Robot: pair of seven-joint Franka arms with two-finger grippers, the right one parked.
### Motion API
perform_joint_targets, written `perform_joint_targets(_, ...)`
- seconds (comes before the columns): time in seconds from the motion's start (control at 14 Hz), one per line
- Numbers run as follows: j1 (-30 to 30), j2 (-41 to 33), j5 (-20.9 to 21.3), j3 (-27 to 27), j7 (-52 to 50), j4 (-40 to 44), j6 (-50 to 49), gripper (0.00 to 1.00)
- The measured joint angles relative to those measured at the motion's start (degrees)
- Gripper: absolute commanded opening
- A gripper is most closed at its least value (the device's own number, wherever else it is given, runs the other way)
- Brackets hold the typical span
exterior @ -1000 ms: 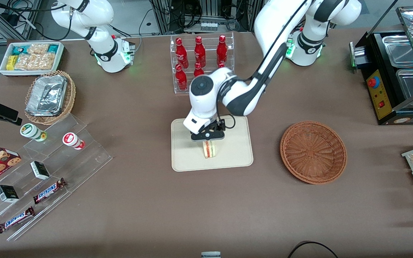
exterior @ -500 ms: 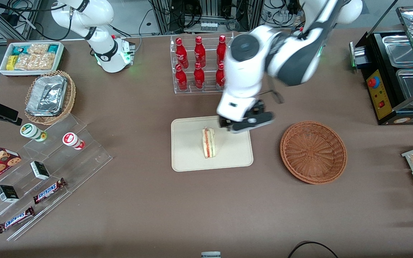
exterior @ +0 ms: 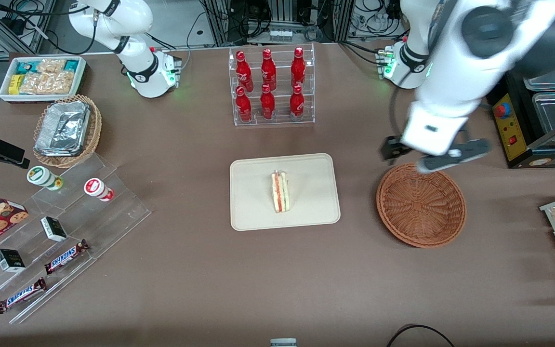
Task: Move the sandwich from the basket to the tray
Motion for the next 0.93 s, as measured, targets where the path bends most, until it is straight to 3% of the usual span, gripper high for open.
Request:
perform_joint_targets(0.57, 10.79, -5.08, -0.96, -0.03, 19.00, -2.47, -4.67, 1.00)
perform_joint_targets(0.93, 16.69, -8.11, -4.03, 0.01, 27.74, -5.38, -4.65, 1.00)
